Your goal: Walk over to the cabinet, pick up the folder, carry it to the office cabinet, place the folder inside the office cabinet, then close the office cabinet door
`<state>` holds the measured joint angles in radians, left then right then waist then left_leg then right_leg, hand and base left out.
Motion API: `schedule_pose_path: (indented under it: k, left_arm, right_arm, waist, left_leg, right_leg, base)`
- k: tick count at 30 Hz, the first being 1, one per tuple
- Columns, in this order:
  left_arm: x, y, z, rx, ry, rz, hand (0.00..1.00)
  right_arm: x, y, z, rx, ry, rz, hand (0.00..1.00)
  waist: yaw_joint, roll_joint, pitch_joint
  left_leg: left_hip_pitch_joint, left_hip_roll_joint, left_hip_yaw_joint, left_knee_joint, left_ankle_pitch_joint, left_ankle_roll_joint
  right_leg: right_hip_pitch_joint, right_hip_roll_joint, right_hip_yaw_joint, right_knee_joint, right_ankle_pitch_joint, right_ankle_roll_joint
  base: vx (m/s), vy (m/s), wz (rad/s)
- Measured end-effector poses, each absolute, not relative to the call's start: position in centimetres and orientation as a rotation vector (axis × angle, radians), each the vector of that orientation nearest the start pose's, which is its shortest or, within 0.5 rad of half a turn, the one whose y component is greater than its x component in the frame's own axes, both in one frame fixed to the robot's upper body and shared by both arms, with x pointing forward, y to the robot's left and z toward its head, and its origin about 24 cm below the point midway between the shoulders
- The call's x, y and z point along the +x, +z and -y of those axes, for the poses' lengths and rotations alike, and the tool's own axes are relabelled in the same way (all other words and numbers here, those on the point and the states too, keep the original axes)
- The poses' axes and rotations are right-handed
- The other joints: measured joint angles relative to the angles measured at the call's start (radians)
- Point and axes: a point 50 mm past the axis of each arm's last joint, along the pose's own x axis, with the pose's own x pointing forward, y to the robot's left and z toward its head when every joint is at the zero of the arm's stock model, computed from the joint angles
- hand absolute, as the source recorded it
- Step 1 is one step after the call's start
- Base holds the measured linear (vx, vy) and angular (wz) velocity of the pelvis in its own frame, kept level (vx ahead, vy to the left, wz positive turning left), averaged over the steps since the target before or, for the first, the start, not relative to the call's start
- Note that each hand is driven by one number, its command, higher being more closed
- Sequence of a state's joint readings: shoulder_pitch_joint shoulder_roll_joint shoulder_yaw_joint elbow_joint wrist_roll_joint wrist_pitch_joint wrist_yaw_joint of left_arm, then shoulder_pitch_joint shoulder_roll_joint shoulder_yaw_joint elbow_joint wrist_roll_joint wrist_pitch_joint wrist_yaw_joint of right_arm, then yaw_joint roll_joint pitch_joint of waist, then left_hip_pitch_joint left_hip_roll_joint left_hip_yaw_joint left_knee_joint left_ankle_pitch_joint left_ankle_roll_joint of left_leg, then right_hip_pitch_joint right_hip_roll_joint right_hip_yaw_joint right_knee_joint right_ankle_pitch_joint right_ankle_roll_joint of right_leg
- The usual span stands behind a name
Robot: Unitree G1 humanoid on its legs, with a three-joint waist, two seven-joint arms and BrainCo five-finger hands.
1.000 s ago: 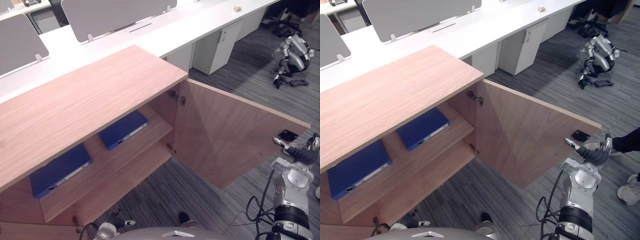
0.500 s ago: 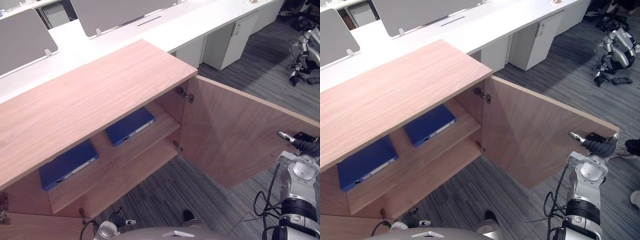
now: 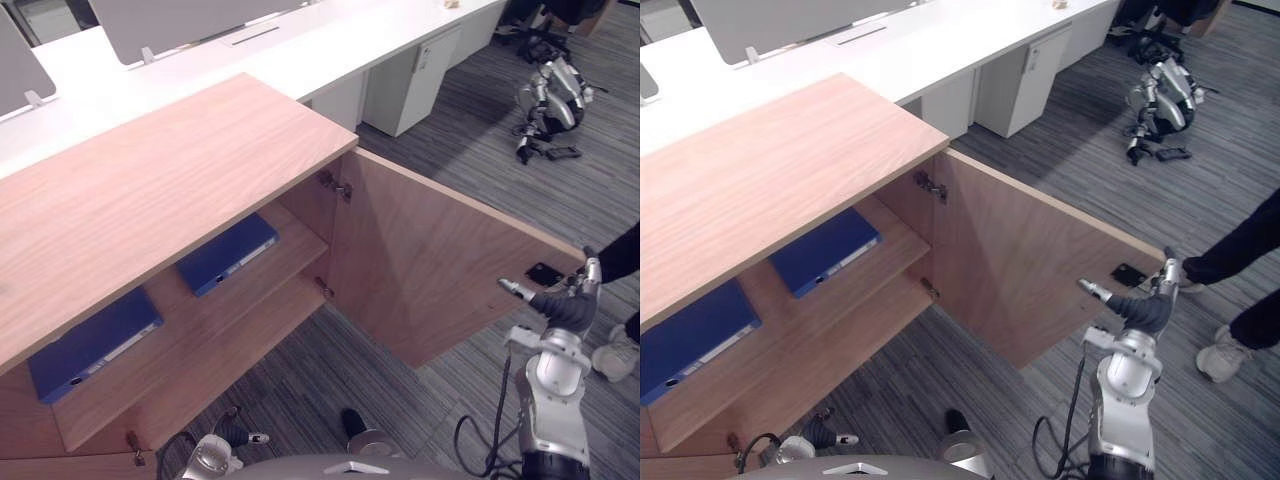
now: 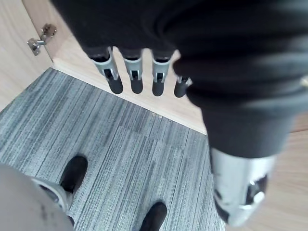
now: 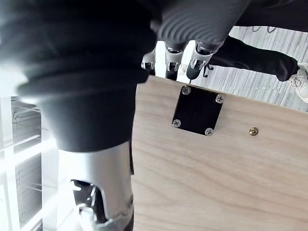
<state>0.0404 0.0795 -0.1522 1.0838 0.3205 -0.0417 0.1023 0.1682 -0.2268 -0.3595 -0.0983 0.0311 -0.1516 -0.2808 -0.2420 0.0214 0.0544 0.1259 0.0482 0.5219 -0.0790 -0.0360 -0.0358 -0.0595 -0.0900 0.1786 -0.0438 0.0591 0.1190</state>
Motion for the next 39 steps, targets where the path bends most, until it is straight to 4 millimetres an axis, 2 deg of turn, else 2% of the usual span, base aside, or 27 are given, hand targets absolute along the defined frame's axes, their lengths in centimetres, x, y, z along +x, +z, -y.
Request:
schedule_pose_path:
  k: [8, 10, 17, 22, 24, 25, 28, 30, 31, 35, 37, 39]
  left_arm:
    - [11.3, -16.0, -16.2, 0.514, -0.224, -1.027, 0.0]
    - [11.6, -16.0, -16.1, 0.542, -0.247, -1.012, 0.0]
    - [11.4, -16.0, -15.9, 0.559, -0.267, -1.015, 0.0]
    - [10.4, -16.4, -16.0, 0.591, -0.287, -1.039, 0.0]
    - [10.4, -16.4, -16.3, 0.603, -0.287, -1.04, 0.0]
    - [10.4, -16.3, -16.6, 0.616, -0.291, -1.039, 0.0]
    - [10.7, -16.2, -17.0, 0.645, -0.297, -1.03, 0.0]
    - [10.7, -16.2, -17.3, 0.663, -0.301, -1.029, 0.0]
    - [10.7, -16.2, -17.7, 0.678, -0.301, -1.028, 0.0]
    - [11.0, -16.0, -18.4, 0.695, -0.291, -1.018, 0.0]
    - [11.2, -15.8, -18.2, 0.692, -0.294, -0.999, 0.0]
    - [11.3, -15.7, -18.3, 0.691, -0.289, -0.996, 0.0]
  right_arm:
    - [16.4, 6.1, 24.3, -0.27, -0.461, 0.109, 0.0]
    - [15.3, 5.5, 22.5, -0.242, -0.39, 0.081, 0.0]
    - [14.2, 5.2, 19.2, -0.229, -0.223, 0.053, 0.0]
    - [14.5, 7.1, 15.9, -0.159, -0.041, 0.149, 0.0]
    - [14.8, 7.3, 14.7, -0.138, 0.044, 0.17, 0.0]
    - [15.0, 7.6, 13.3, -0.092, 0.141, 0.188, 0.0]
    - [15.4, 8.2, 10.9, -0.049, 0.286, 0.231, 0.0]
    - [15.6, 8.4, 9.5, -0.027, 0.366, 0.253, 0.0]
    - [15.8, 8.6, 8.5, -0.019, 0.423, 0.268, 0.0]
    - [16.5, 8.1, 7.1, -0.019, 0.501, 0.268, 0.0]
    - [17.3, 6.6, 7.0, -0.051, 0.512, 0.209, 0.0]
    - [18.3, 6.2, 7.2, -0.077, 0.505, 0.203, 0.0]
  waist:
    - [-0.005, -0.024, -0.002]
    - [-0.009, -0.036, -0.001]
    - [-0.003, -0.061, -0.003]
    - [0.028, -0.079, -0.018]
    - [0.032, -0.088, -0.023]
    - [0.038, -0.1, -0.029]
    - [0.07, -0.129, -0.043]
    - [0.078, -0.142, -0.046]
    - [0.092, -0.161, -0.054]
    - [0.114, -0.191, -0.059]
    - [0.129, -0.187, -0.059]
    - [0.136, -0.18, -0.06]
  left_leg:
    - [0.018, 0.003, 0.052, 0.0, -0.002, -0.002]
    - [0.028, 0.001, 0.056, 0.0, -0.007, -0.009]
    - [0.055, -0.008, 0.054, -0.007, -0.006, -0.008]
    - [0.061, -0.007, 0.021, -0.007, 0.005, -0.008]
    - [0.062, -0.006, 0.01, -0.007, 0.009, -0.008]
    - [0.066, -0.005, -0.004, -0.007, 0.012, -0.008]
    - [0.069, -0.007, -0.024, -0.008, 0.017, -0.003]
    - [0.076, -0.009, -0.05, -0.008, 0.02, 0.002]
    - [0.084, -0.011, -0.065, -0.008, 0.023, 0.007]
    - [0.074, -0.021, -0.104, -0.008, 0.021, 0.006]
    - [0.045, -0.041, -0.143, -0.009, 0.028, 0.015]
    - [0.027, -0.05, -0.173, -0.009, 0.034, 0.027]
  right_leg:
    - [-0.027, 0.014, 0.059, 0.037, 0.001, 0.0]
    - [-0.027, 0.015, 0.069, 0.052, 0.0, 0.0]
    - [-0.03, 0.02, 0.092, 0.091, -0.016, -0.009]
    - [-0.025, 0.019, 0.076, 0.107, -0.023, -0.011]
    - [-0.019, 0.018, 0.067, 0.107, -0.023, -0.012]
    - [-0.009, 0.015, 0.053, 0.107, -0.024, -0.013]
    - [0.008, 0.008, 0.034, 0.107, -0.024, -0.014]
    - [0.029, 0.004, 0.008, 0.105, -0.021, -0.008]
    - [0.048, -0.006, -0.007, 0.104, -0.024, -0.008]
    - [0.065, -0.024, -0.043, 0.107, -0.045, -0.017]
    - [0.058, -0.043, -0.082, 0.113, -0.059, -0.019]
    - [0.058, -0.053, -0.109, 0.107, -0.064, -0.027]
  base:
    - [-0.07, -0.056, -0.22]
    - [-0.08, -0.064, -0.09]
    - [-0.08, -0.056, -0.11]
    - [-0.04, -0.047, 0.08]
    - [-0.02, -0.031, 0.17]
    - [-0.02, -0.026, 0.23]
    - [-0.01, -0.015, 0.24]
    - [0.01, -0.007, 0.42]
    - [0.0, 0.003, 0.27]
    - [-0.03, -0.002, 0.34]
    - [-0.03, -0.006, 0.54]
    - [-0.02, -0.007, 0.54]
